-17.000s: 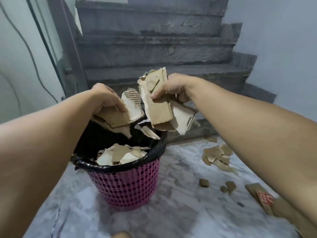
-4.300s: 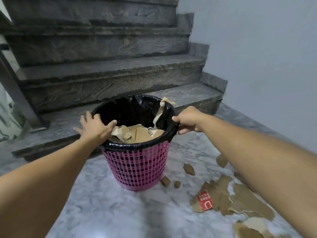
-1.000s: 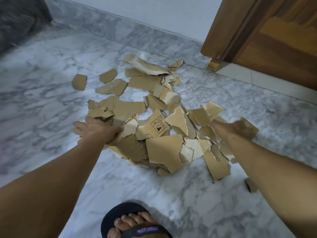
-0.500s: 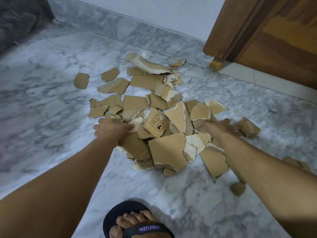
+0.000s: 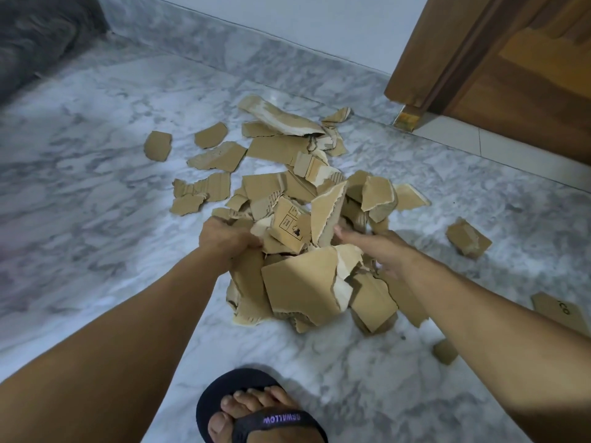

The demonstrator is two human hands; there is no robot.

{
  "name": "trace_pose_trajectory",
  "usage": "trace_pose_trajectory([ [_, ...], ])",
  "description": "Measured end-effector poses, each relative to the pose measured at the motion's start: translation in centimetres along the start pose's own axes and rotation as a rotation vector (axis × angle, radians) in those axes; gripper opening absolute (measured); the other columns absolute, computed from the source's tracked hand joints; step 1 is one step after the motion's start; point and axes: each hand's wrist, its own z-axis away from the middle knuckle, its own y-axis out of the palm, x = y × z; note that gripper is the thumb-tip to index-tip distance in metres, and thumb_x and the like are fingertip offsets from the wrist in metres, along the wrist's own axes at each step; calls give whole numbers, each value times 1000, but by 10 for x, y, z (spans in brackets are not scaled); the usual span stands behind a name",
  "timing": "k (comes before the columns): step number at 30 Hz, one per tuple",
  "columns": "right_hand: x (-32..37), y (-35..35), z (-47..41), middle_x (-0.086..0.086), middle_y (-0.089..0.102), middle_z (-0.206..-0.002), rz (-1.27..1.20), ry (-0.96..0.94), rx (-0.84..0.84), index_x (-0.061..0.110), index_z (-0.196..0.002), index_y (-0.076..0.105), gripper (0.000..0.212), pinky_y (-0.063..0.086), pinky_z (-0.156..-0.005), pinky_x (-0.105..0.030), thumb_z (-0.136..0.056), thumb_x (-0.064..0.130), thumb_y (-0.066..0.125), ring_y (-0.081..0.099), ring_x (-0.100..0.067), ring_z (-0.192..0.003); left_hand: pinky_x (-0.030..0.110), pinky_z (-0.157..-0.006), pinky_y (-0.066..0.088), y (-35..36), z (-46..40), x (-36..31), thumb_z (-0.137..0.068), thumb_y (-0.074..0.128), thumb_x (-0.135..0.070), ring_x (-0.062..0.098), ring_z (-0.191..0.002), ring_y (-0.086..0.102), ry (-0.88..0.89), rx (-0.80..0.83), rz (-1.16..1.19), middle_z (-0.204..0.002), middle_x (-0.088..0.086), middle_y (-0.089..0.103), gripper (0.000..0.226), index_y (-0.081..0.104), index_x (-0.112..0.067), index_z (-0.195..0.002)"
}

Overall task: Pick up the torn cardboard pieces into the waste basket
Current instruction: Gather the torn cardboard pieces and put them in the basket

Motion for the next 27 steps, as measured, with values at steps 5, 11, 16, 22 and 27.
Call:
trace_pose_trajectory([
  [5, 10, 12, 2, 9, 52, -138, 82, -110, 117, 34, -126, 60, 92, 44, -96, -33, -47, 76, 80, 49, -15, -123, 45, -86, 56, -4, -5, 9, -63, 87, -3, 30, -95, 62, -75, 42, 75, -85, 7, 61, 31, 61, -7, -79],
  [11, 20, 12, 14, -3, 48, -144, 110, -95, 120, 19, -136, 48, 82, 48, -97, -41, -73, 67, 70, 48, -24, -127, 46, -85, 56, -11, -13, 13, -68, 86, -7, 32, -102, 62, -69, -26, 167, -106, 11, 62, 38, 60, -11, -95],
  [16, 25, 8, 20, 2, 35, -155, -4, -82, 193, 30, -148, 37, 97, 39, -107, -54, -70, 86, 47, 38, -24, -139, 27, -46, 44, -21, -9, 8, -66, 87, -13, 25, -76, 61, -54, 102, 225, -107, 14, 62, 45, 61, -4, -102],
  [22, 17, 23, 19, 4, 14, -163, 390, -255, 285, 37, -154, 10, 126, 28, -115, -41, -55, 68, 81, 23, -23, -148, 31, -54, 48, -28, -2, 3, -65, 84, 3, 32, -90, 61, -18, 268, 65, -95, 10, 60, 58, 53, -10, -112],
  [27, 6, 47, 0, 0, 33, -154, 420, -293, 116, 26, -153, 14, 135, 38, -111, -40, -46, 43, 95, 34, -22, -140, 37, -67, 51, -24, 0, 9, -64, 84, 8, 30, -92, 58, -8, 233, 102, -101, 9, 57, 79, 48, -11, -132],
])
